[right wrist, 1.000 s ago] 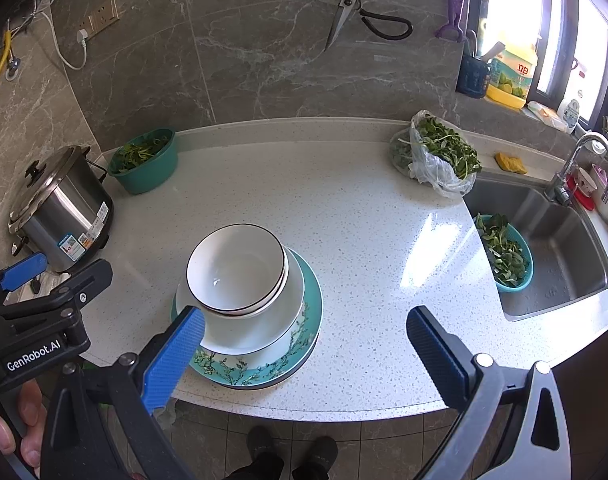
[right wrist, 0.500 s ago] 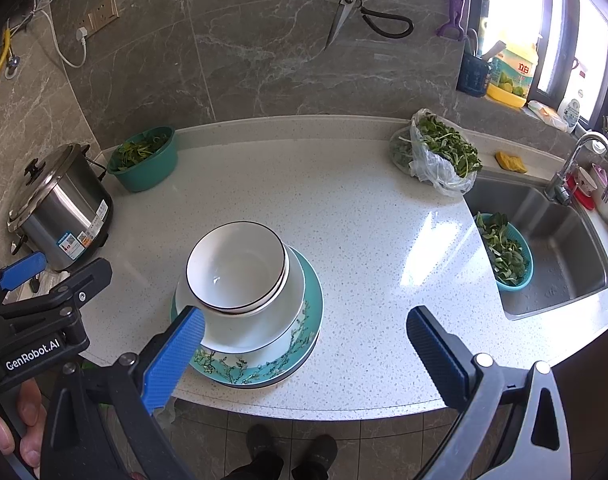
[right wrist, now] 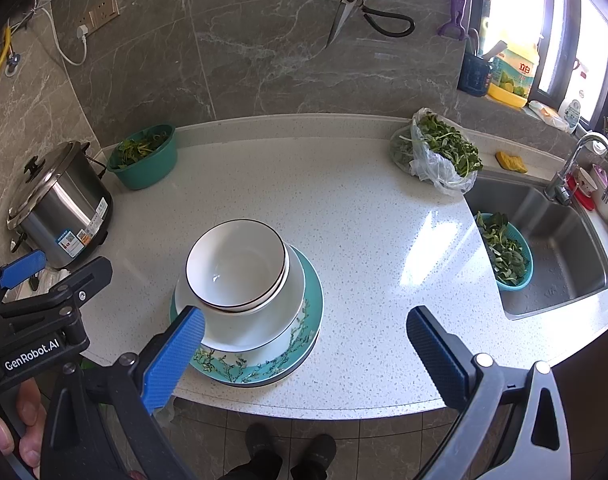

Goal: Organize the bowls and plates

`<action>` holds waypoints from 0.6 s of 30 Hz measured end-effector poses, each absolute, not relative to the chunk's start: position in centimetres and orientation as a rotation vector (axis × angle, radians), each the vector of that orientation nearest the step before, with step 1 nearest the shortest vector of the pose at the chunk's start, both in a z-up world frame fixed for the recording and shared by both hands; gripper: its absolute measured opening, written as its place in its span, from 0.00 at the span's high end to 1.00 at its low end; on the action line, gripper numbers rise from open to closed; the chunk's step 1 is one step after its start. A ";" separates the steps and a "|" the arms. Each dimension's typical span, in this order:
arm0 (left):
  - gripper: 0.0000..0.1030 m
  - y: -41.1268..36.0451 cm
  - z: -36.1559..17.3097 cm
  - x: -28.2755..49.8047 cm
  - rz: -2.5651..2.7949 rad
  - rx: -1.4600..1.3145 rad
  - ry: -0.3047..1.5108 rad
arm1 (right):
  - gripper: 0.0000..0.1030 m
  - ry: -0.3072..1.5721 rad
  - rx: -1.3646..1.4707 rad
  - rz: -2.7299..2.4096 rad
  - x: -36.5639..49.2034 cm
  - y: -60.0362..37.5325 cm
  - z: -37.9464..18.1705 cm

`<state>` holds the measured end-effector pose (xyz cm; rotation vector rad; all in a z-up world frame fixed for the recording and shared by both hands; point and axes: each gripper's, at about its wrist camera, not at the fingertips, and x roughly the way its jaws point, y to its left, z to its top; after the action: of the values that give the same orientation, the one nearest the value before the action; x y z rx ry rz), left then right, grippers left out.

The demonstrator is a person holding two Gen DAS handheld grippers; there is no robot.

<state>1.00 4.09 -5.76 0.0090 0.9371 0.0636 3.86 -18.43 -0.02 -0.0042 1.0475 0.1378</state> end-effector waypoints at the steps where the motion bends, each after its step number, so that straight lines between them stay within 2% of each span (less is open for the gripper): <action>1: 0.00 4.1 -5.7 1.0 0.065 0.008 0.937 | 0.00 1.048 -0.005 0.138 3.9 -18.5 0.0; 18: 0.00 4.0 -5.7 1.3 0.062 0.010 0.939 | 0.00 1.049 -0.007 0.139 4.0 -18.4 0.1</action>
<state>1.26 4.01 -5.70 0.0100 0.9393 0.0617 3.98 -18.40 0.05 -0.0067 1.0492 0.1388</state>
